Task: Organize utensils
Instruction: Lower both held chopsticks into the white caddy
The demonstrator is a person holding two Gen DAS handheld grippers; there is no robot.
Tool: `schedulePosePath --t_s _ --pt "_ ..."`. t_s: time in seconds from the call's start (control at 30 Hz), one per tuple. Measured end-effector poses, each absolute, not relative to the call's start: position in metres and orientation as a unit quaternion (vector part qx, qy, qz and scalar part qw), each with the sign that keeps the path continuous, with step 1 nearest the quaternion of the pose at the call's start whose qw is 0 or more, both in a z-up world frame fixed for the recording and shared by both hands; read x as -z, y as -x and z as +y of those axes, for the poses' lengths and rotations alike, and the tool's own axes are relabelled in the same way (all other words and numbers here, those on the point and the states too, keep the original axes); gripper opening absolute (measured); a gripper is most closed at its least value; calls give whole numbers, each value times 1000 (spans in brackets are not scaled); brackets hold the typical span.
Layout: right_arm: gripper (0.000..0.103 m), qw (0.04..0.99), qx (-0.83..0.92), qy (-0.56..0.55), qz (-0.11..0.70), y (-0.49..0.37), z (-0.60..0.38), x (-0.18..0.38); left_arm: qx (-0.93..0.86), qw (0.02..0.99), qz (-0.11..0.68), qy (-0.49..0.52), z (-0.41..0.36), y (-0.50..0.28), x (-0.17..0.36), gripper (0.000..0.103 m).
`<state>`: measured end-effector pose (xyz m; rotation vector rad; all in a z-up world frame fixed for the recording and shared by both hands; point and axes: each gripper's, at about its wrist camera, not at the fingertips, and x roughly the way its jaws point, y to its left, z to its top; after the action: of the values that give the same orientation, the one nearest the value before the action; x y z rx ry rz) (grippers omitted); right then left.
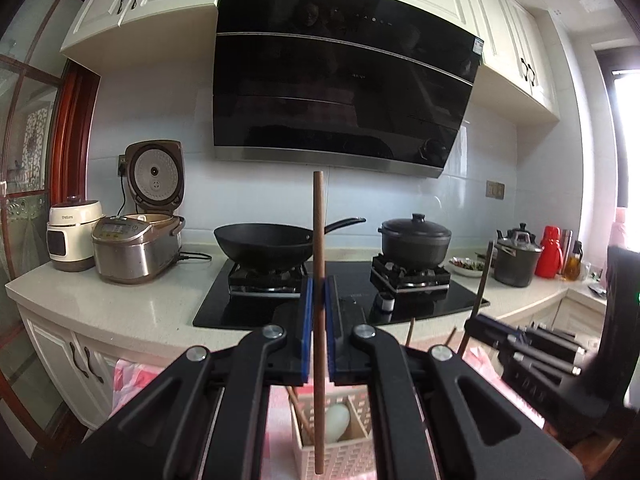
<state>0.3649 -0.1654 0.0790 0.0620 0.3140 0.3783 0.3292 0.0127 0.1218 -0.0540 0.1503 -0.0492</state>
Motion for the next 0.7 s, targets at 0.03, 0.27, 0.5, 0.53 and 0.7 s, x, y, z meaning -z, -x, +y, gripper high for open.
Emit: schedulePosePath --t_s 0.03,0.27,0.5,0.53,0.7 --pt "6 969 -187 -35 156 -370 -165 -79 21 997 72 31 11 -337 -124 6" --pt "6 967 -191 -60 155 -392 -162 -71 -6 997 68 38 6 -373 -116 6" --pt "6 957 -208 -25 201 -409 -138 -37 -9 990 134 53 16 -404 -68 6" --pt "6 955 -208 -20 208 -411 -135 -32 -8 988 143 54 17 -407 -61 6" --pt "7 946 -213 -20 243 -418 -131 -15 -7 983 176 49 21 -412 -33 6"
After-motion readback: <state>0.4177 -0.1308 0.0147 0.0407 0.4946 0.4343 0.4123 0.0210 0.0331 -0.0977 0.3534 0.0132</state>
